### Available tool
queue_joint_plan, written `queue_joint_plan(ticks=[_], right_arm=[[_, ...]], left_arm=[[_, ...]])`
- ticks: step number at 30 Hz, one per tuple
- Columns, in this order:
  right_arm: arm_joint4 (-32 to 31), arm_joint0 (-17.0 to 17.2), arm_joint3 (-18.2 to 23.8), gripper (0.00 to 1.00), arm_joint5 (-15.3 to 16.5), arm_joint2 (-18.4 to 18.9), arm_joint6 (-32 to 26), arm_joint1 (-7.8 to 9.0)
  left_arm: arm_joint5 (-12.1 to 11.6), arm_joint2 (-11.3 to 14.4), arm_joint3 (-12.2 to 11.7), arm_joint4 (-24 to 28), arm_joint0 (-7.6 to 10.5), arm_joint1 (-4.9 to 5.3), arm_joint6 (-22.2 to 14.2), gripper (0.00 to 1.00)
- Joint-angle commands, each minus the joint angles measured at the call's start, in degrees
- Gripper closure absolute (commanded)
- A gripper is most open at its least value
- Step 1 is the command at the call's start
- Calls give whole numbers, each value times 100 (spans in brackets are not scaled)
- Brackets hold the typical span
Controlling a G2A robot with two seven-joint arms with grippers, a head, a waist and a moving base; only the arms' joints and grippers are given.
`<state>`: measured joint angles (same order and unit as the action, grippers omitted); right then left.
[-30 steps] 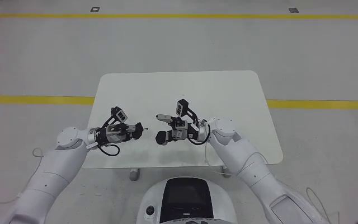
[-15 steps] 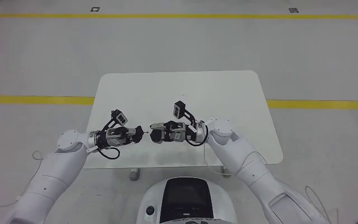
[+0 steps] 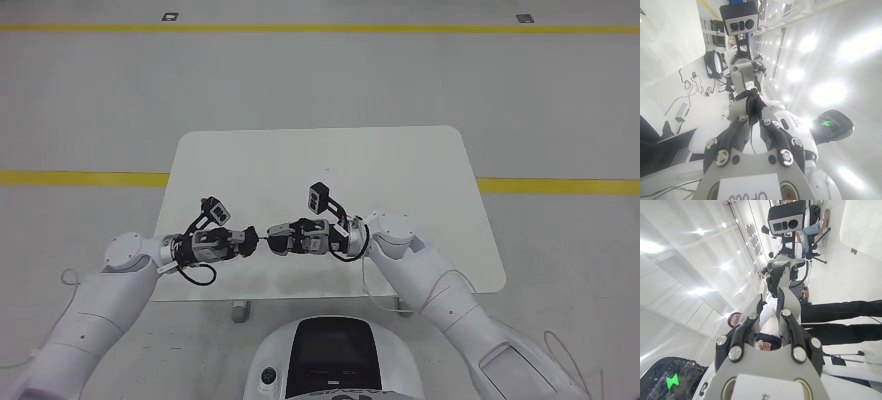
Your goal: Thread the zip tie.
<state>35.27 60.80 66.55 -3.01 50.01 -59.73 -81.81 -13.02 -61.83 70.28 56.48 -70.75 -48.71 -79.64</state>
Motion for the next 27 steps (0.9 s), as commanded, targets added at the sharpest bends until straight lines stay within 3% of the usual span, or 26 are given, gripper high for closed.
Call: queue_joint_plan(ticks=[1, 14, 27], right_arm=[[-5, -9, -11, 84, -7, -13, -4, -1], [5, -79, -121, 100, -45, -84, -22, -13], [31, -110, -179, 100, -45, -99, -60, -9]], left_arm=[[-3, 14, -5, -5, 5, -2, 0, 100], [-20, 83, -51, -15, 63, -19, 0, 100], [-28, 119, -109, -34, 110, -44, 0, 100]])
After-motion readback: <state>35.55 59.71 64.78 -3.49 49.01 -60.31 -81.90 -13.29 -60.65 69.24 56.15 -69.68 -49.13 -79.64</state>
